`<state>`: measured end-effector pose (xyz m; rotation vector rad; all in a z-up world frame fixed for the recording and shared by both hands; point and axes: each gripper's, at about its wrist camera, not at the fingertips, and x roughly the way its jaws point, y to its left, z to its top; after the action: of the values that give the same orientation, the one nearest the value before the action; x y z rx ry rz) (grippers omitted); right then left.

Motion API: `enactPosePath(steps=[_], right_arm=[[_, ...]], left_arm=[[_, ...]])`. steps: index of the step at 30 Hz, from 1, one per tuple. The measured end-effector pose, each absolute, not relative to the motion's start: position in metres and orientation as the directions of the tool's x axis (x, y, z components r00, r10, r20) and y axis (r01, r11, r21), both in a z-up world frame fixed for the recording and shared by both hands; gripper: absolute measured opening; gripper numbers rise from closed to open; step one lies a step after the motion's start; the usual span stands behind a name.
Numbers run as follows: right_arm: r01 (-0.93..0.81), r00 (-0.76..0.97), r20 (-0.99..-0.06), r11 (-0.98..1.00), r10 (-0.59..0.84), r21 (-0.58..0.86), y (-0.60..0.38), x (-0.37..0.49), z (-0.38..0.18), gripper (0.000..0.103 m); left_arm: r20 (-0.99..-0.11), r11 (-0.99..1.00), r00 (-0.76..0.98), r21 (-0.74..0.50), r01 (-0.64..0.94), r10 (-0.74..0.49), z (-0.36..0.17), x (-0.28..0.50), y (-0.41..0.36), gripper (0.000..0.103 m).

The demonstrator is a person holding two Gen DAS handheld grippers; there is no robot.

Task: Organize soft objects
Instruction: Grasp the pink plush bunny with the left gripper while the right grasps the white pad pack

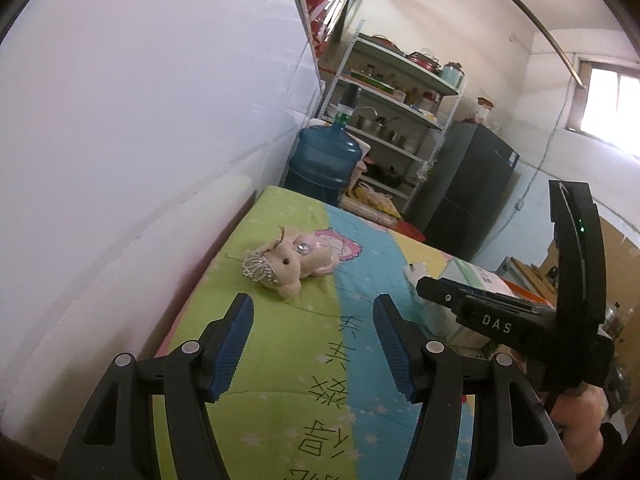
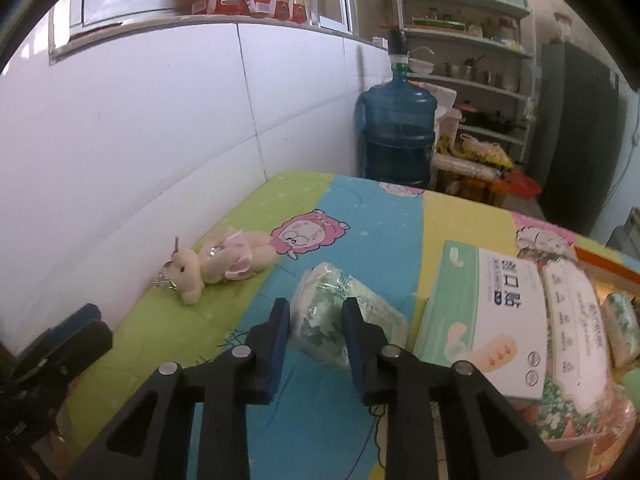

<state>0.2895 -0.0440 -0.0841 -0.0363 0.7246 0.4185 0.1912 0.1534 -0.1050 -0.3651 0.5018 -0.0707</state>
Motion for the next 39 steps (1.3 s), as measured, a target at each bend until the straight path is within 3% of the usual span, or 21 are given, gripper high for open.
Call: enactPosePath(steps=[5, 11, 15, 18, 22, 27, 35, 36, 39], right_arm=[[-0.394, 0.679, -0.618, 0.907, 0.397, 0.150, -0.051, 0.283, -0.079, 0.017], [-0.417, 0.668, -0.577, 0.879, 0.469, 0.232, -0.064, 0.275, -0.071, 0.013], [-0.434, 0.675, -0.547, 0.865, 0.496, 0.250, -0.070, 0.269, -0.064, 0.012], [-0.452, 0.674, -0.519, 0.849, 0.526, 0.274, -0.074, 0.265, -0.059, 0.012], [-0.472, 0.659, -0.501, 0.827, 0.561, 0.306, -0.078, 0.262, -0.055, 0.012], [-0.484, 0.634, -0.497, 0.805, 0.593, 0.343, -0.083, 0.265, -0.058, 0.012], [-0.484, 0.614, -0.496, 0.790, 0.613, 0.377, -0.087, 0.271, -0.065, 0.012], [-0.483, 0.613, -0.497, 0.789, 0.614, 0.379, -0.087, 0.271, -0.066, 0.012], [-0.479, 0.611, -0.500, 0.789, 0.614, 0.385, -0.088, 0.274, -0.067, 0.012]], left_arm=[[-0.464, 0.938, 0.873, -0.346, -0.021, -0.152, -0.105, 0.194, 0.150, 0.064], [-0.474, 0.953, 0.870, -0.303, -0.018, -0.134, -0.099, 0.204, 0.151, 0.064], [-0.521, 0.972, 0.843, -0.236, 0.006, -0.132, -0.094, 0.226, 0.149, 0.064], [-0.559, 0.983, 0.821, -0.183, 0.016, -0.117, -0.092, 0.247, 0.151, 0.071], [-0.614, 0.972, 0.768, -0.232, 0.045, -0.182, -0.099, 0.282, 0.163, 0.073], [-0.666, 0.979, 0.722, -0.190, 0.077, -0.186, -0.112, 0.308, 0.160, 0.073], [-0.728, 0.996, 0.680, -0.060, 0.065, -0.089, -0.124, 0.325, 0.146, 0.073], [-0.728, 0.997, 0.680, -0.053, 0.062, -0.081, -0.124, 0.325, 0.145, 0.072], [-0.724, 0.999, 0.688, -0.021, 0.038, -0.041, -0.123, 0.325, 0.143, 0.058]])
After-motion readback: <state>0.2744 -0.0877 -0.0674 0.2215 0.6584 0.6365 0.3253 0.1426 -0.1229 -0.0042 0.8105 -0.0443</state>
